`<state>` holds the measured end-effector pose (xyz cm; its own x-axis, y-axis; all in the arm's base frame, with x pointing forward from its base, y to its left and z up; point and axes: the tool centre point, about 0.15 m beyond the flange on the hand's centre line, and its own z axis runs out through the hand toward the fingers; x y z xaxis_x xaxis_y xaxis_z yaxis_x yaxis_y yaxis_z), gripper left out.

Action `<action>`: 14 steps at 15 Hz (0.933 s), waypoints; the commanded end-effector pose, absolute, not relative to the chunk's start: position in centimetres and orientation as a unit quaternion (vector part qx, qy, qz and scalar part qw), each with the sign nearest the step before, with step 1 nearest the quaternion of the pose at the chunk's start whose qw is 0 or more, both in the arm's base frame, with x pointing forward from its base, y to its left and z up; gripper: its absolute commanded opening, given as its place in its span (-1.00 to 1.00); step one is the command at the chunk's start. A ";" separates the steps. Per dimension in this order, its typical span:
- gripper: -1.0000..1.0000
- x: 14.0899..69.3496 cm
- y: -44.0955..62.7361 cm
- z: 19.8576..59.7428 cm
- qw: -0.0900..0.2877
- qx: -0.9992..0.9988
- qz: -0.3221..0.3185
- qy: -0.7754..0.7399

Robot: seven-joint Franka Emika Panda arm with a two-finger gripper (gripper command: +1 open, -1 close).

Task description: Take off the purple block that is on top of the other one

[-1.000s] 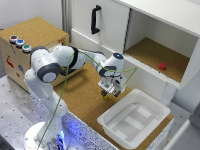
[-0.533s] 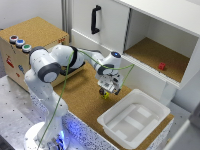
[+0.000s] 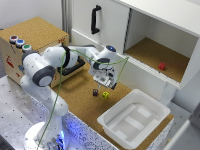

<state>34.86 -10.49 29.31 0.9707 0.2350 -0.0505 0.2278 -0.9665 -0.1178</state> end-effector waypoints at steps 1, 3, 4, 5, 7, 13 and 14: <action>1.00 35.5 -13.6 29.7 0.064 -0.990 -0.013 -0.129; 1.00 35.9 -14.3 30.6 0.067 -0.988 -0.025 -0.136; 1.00 36.0 -14.4 31.1 0.066 -0.987 -0.030 -0.144; 1.00 36.1 -14.6 31.7 0.068 -0.986 -0.037 -0.151; 1.00 36.2 -14.6 32.6 0.073 -0.984 -0.041 -0.159; 1.00 36.2 -14.6 32.6 0.073 -0.984 -0.041 -0.159; 1.00 36.2 -14.6 32.6 0.073 -0.984 -0.041 -0.159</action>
<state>36.28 -14.20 32.13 0.9535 0.2879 0.0895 0.2960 -0.9503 -0.0967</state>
